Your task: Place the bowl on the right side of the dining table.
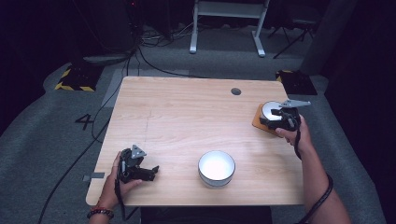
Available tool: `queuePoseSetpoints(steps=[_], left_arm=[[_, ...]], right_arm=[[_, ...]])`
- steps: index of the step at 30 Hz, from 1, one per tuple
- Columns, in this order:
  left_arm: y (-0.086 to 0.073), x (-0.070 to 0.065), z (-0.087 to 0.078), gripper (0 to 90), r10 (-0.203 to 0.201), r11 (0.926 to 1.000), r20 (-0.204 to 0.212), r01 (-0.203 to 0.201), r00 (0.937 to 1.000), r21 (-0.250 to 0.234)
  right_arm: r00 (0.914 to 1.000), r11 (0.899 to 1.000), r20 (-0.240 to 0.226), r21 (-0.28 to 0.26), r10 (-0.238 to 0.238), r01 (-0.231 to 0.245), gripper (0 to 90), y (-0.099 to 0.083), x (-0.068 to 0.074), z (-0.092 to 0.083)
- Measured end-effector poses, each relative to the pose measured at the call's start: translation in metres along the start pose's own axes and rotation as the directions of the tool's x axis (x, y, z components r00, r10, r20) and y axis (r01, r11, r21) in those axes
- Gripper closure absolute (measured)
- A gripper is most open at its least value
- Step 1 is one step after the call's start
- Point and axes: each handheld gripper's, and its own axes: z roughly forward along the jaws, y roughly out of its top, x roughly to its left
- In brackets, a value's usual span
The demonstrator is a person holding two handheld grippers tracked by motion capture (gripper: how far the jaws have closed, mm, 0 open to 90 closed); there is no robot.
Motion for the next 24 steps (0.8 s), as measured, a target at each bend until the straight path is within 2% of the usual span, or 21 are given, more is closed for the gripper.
queuePoseSetpoints(steps=[9, 15, 24], left_arm=[[0.000, 0.000, 0.000, 0.4, 0.000, 1.0000, 0.000, 0.000, 1.0000, 0.000], [0.000, 0.000, 0.000, 0.4, 0.000, 1.0000, 0.000, 0.000, 1.0000, 0.000], [0.000, 0.000, 0.000, 0.4, 0.000, 1.0000, 0.000, 0.000, 1.0000, 0.000]], right_arm=[[0.9993, 0.999, -0.008, 0.003, -0.036, 0.036, 24.1, 0.001, 0.007, -0.009], [0.9991, 0.999, -0.007, -0.002, -0.042, 0.042, 24.4, 0.000, 0.012, -0.016], [0.9954, 0.995, -0.013, 0.011, -0.095, 0.095, 24.3, -0.002, 0.022, -0.024]])
